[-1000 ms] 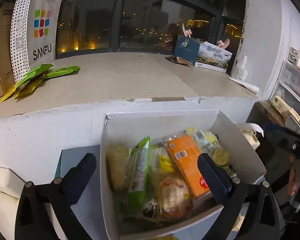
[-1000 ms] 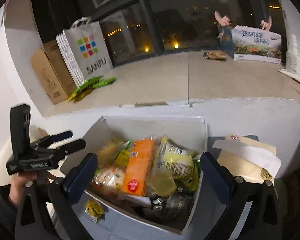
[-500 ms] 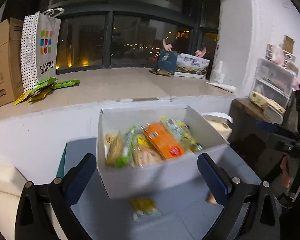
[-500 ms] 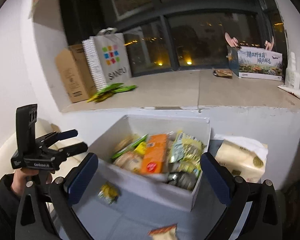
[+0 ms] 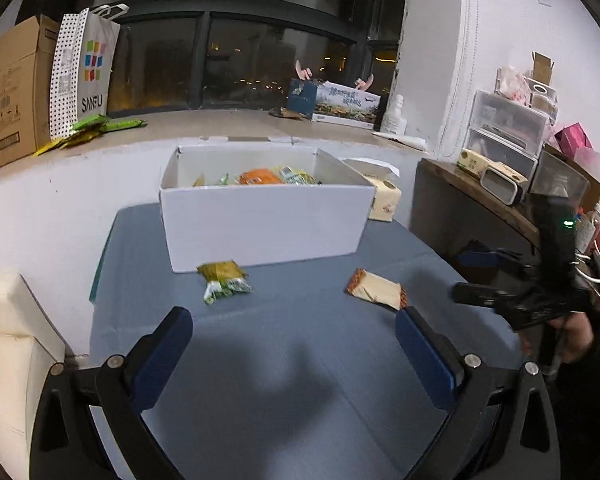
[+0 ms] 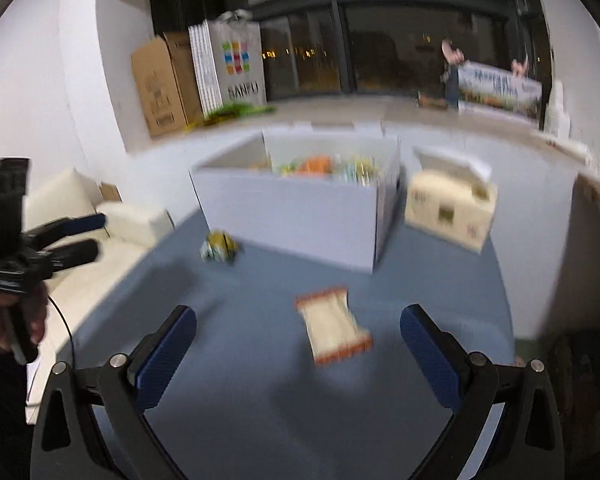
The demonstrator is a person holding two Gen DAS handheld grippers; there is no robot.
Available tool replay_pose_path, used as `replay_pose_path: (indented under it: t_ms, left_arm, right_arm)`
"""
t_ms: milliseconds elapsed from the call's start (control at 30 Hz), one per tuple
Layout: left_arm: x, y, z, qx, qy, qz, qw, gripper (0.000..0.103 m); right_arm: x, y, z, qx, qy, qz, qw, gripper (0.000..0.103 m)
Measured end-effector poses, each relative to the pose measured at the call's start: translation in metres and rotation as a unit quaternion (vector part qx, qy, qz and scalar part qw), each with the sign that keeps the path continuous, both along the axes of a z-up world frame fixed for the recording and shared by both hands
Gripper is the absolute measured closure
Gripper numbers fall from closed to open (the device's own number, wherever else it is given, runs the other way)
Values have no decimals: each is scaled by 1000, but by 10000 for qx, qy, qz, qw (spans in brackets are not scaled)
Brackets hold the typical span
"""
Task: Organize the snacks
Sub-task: 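Grasp the cream wrapped pastry with the right gripper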
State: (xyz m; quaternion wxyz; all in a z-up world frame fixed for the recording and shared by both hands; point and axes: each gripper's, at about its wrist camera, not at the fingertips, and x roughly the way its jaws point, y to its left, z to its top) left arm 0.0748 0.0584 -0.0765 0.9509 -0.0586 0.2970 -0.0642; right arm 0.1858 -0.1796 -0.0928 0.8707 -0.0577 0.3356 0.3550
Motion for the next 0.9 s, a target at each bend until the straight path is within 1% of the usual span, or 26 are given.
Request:
replay_pose_path:
  t_ms: [100, 233, 300, 433, 500, 533, 567, 600, 667, 800, 900]
  left_arm:
    - [-1, -2, -5, 54, 54, 29, 10000, 0]
    - [2, 0, -9, -55, 119, 33, 9999, 0]
    - [6, 0, -12, -31, 156, 12, 9999, 0]
    - [11, -1, -19, 53, 261, 44, 9996, 0]
    - [13, -1, -23, 44, 334, 61, 9994, 0]
    - [13, -1, -25, 10, 351, 42, 9994, 0]
    - [14, -1, -27, -2, 366, 31, 9993, 0]
    - [15, -2, -29, 22, 400, 19, 9992, 0]
    - [18, -3, -30, 74, 439, 6, 9990, 0]
    - [28, -3, -30, 43, 489, -62, 9988, 0]
    - [48, 2, -31, 20, 577, -96, 9983, 0]
  right_arm:
    - [10, 2, -19, -83, 182, -6, 9998, 0]
    - [32, 21, -45, -541, 289, 97, 9981, 0]
    - [47, 30, -56, -712, 484, 193, 9961, 0]
    - [72, 42, -73, -1006, 647, 273, 9924, 0]
    - [80, 45, -79, -1058, 750, 303, 9911, 0]
    - [83, 46, -82, -1044, 827, 340, 9905, 4]
    - [84, 47, -83, -1040, 861, 358, 9902, 14]
    - [82, 48, -83, -1136, 702, 339, 9905, 20]
    - [76, 51, -81, -1289, 493, 394, 9896, 54]
    - [72, 50, -79, -1266, 574, 544, 9888, 54]
    - [62, 46, -72, -1101, 558, 610, 9905, 55]
